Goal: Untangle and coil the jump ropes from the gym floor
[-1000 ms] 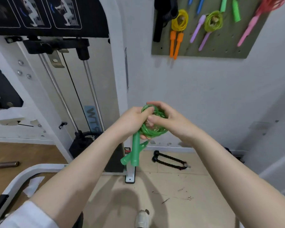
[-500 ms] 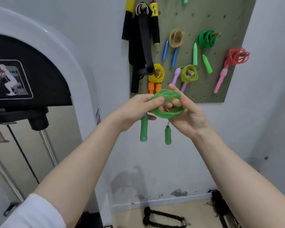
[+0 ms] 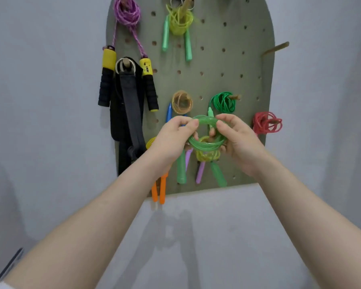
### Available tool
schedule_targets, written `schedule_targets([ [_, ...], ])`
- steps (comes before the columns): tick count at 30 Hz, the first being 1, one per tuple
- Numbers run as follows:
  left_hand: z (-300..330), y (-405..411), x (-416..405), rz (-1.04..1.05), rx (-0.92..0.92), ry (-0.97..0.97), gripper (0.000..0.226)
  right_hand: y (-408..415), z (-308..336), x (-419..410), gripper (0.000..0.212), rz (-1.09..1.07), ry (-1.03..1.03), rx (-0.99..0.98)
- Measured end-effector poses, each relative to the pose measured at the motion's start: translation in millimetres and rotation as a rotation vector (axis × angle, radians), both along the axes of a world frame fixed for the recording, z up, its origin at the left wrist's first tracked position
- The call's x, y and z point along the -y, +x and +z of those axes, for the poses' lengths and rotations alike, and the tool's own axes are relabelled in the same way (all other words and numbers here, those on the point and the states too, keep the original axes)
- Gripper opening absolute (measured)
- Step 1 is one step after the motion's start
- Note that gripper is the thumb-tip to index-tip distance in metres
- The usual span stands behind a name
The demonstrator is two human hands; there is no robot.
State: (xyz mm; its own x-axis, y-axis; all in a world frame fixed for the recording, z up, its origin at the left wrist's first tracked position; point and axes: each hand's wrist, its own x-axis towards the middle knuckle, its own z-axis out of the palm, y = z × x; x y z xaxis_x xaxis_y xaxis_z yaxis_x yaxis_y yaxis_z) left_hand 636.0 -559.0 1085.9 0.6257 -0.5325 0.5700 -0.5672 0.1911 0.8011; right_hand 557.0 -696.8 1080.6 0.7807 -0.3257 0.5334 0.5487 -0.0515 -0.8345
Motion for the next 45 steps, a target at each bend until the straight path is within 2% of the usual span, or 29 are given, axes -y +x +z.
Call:
schedule_targets([
  [4, 37, 20, 64, -0.059, 0.090, -0.103, 0.007, 15, 34, 63, 0.008, 0.030, 0.022, 0.128],
  [10, 99, 43, 189, 0.001, 0.300, -0.093, 0.011, 35, 93, 171, 0.008, -0.406, -0.187, 0.244],
  [14, 143, 51, 262, -0.002, 0.468, -0.175, 0.009, 35, 136, 239, 0.013, -0.563, -0.237, 0.378],
  [17, 171, 51, 313, -0.009, 0.545, -0.240, 0.008, 39, 167, 288, 0.014, -0.732, -0.310, 0.524],
  [20, 192, 49, 354, 0.044, 0.569, -0.337, 0.009, 54, 197, 322, 0.015, -0.813, -0.284, 0.607],
  [26, 228, 84, 400, 0.204, 0.478, -0.481, 0.011, 99, 234, 357, 0.020, -0.778, -0.252, 0.622],
  [33, 226, 103, 411, 0.237, 0.436, -0.419, 0.010, 118, 225, 377, 0.016, -0.512, -0.158, 0.503],
  [36, 221, 108, 410, 0.307, 0.504, -0.337, 0.012, 123, 215, 381, 0.016, -0.582, -0.246, 0.494],
  [38, 218, 107, 408, 0.321, 0.516, -0.334, 0.011, 123, 215, 379, 0.014, -0.555, -0.203, 0.470],
  [42, 216, 103, 403, 0.290, 0.460, -0.353, 0.006, 116, 205, 378, 0.014, -0.169, -0.002, 0.453],
  [44, 216, 104, 402, 0.290, 0.479, -0.309, 0.005, 119, 203, 380, 0.017, -0.170, -0.017, 0.436],
  [45, 217, 106, 402, 0.309, 0.492, -0.284, 0.005, 123, 204, 380, 0.017, -0.260, -0.056, 0.420],
])
